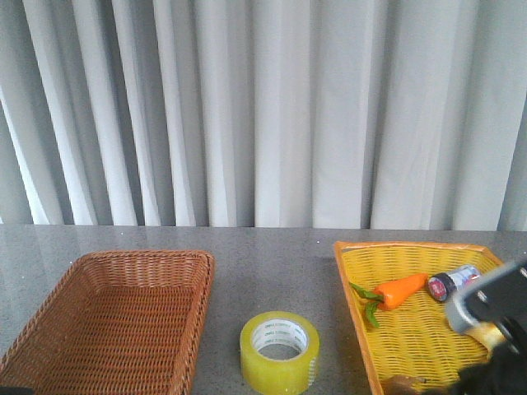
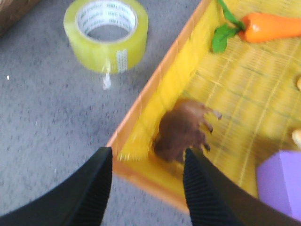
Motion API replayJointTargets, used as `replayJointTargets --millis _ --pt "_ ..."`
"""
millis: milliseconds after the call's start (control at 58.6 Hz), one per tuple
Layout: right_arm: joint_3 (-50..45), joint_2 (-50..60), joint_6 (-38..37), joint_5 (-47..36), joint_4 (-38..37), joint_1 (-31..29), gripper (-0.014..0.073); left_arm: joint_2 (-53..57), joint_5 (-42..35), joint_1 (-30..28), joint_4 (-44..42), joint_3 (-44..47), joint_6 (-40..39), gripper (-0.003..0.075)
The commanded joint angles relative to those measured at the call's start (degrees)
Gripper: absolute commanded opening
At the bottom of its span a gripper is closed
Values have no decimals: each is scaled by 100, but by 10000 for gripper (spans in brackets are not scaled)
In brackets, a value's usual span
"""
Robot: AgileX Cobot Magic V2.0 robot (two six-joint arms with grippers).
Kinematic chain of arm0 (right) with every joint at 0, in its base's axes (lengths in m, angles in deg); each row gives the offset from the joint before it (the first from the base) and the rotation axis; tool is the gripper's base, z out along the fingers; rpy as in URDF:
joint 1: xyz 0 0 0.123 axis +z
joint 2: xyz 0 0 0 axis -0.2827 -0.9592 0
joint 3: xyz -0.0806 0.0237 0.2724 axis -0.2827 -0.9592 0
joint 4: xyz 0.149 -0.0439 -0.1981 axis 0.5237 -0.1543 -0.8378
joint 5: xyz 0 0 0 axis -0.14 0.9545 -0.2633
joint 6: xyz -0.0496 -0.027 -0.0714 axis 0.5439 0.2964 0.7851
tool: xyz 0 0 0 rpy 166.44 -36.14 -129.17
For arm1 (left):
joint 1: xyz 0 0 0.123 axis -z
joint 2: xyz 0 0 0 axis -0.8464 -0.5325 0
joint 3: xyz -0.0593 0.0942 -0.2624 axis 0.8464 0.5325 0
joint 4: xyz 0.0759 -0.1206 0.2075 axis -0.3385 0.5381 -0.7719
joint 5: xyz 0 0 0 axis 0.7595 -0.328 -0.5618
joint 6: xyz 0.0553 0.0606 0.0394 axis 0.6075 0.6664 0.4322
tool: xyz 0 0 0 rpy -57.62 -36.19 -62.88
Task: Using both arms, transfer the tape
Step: 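Set the tape roll on the table and withdraw the right gripper, then reach the left gripper to the tape roll and grasp its rim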
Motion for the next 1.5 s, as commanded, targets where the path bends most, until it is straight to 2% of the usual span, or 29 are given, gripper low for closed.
replayJointTargets --millis 0,119,290,529,751,1093,1485 --pt "-240 532 1 -429 -26 -34 344 -59 -562 40 114 -192 121 560" --pt "-481 911 1 -398 -25 -34 344 -439 -511 42 286 -595 414 560" --pt "-488 1195 1 -237 -25 -34 344 -1199 -314 63 679 -1445 1259 560" --pt "-488 1259 1 -206 -25 -34 344 -2676 -140 753 664 -2733 1761 560" --pt "-488 1259 1 -206 -25 -34 344 -4187 490 1167 657 -4102 1771 560" --pt "-488 1259 1 -206 -25 -34 344 -6030 1384 1222 653 -6004 1771 560" --pt "-488 1259 1 -206 -25 -34 344 -7296 1527 1241 645 -7038 1650 547"
